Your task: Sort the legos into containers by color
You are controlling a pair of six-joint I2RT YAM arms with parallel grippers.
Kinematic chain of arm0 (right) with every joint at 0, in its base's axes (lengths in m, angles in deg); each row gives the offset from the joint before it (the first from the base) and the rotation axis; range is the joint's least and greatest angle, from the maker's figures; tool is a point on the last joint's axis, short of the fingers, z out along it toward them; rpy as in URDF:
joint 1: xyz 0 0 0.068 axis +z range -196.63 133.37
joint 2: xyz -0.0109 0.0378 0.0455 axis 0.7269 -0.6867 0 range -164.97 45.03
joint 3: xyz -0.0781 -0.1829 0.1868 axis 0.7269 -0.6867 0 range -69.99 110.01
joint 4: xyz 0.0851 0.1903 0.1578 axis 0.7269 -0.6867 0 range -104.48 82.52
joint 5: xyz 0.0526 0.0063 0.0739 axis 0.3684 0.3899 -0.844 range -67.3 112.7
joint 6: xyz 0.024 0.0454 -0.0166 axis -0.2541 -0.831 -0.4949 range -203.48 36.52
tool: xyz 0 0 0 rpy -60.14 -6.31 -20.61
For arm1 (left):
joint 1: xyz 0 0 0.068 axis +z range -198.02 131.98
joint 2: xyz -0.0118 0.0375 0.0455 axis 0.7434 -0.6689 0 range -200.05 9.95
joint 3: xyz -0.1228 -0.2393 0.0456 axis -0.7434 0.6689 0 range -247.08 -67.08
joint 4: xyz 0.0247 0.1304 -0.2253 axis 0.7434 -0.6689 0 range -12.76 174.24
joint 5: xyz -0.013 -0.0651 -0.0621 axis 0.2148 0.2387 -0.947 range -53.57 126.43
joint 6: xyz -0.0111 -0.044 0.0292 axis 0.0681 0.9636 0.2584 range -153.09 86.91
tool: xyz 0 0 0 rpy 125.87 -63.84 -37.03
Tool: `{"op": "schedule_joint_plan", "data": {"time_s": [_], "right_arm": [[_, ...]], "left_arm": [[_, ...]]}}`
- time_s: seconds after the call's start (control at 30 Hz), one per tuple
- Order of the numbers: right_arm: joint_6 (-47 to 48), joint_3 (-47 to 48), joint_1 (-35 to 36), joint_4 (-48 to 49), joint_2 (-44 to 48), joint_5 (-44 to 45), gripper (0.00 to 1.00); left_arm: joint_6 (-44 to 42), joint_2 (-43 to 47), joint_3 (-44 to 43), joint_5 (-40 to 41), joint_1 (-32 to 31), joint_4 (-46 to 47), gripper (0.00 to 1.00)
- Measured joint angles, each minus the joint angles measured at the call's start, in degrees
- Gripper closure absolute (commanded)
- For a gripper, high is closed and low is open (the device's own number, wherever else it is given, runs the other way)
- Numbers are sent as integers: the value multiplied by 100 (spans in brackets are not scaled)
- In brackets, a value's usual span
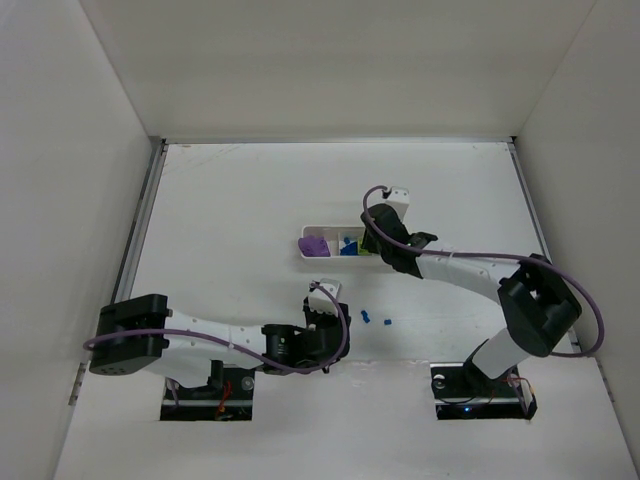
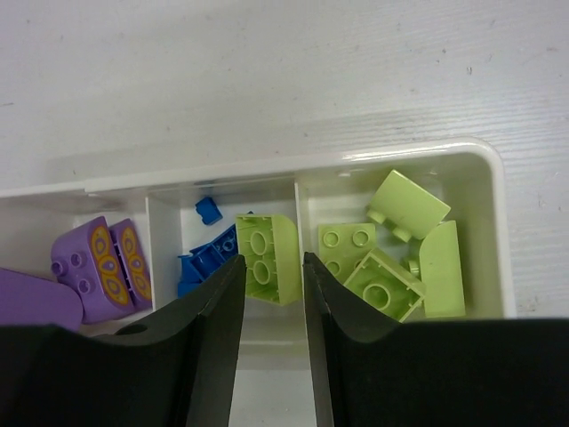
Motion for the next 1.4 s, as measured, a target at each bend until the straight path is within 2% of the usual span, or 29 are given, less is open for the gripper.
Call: {"op": "schedule_joint_plan", "data": {"time_s": [0.1, 0.2, 0.37, 0.57, 0.83, 0.93, 1.03, 1.2, 1.4], "right_arm": [[26, -13, 0, 13, 26, 0, 62], [72, -26, 2, -2, 26, 0, 67], [142, -17, 2, -4, -15, -2, 68], [284, 227, 7, -52, -603, 0, 69], [376, 411, 68, -240, -916, 236, 84], [400, 525, 153, -411, -946, 442, 82], [457, 748, 313, -643, -999, 745, 67], [614, 1110, 595, -793, -1088, 1154, 77], [649, 1154, 673, -802, -1158, 1082, 78]], "left_arm": [[-2, 0, 0, -2, 13, 0, 56], [-7, -17, -2, -2, 37, 4, 56], [-76, -262, -50, -72, 98, 26, 56], [-129, -319, -55, -111, 107, 101, 56], [-131, -297, -44, -120, 107, 155, 57], [-131, -297, -39, -120, 107, 190, 57], [-133, -297, -37, -120, 107, 216, 57], [-149, -243, 13, -122, 107, 245, 57], [-149, -11, 164, -120, 111, 258, 57]]}}
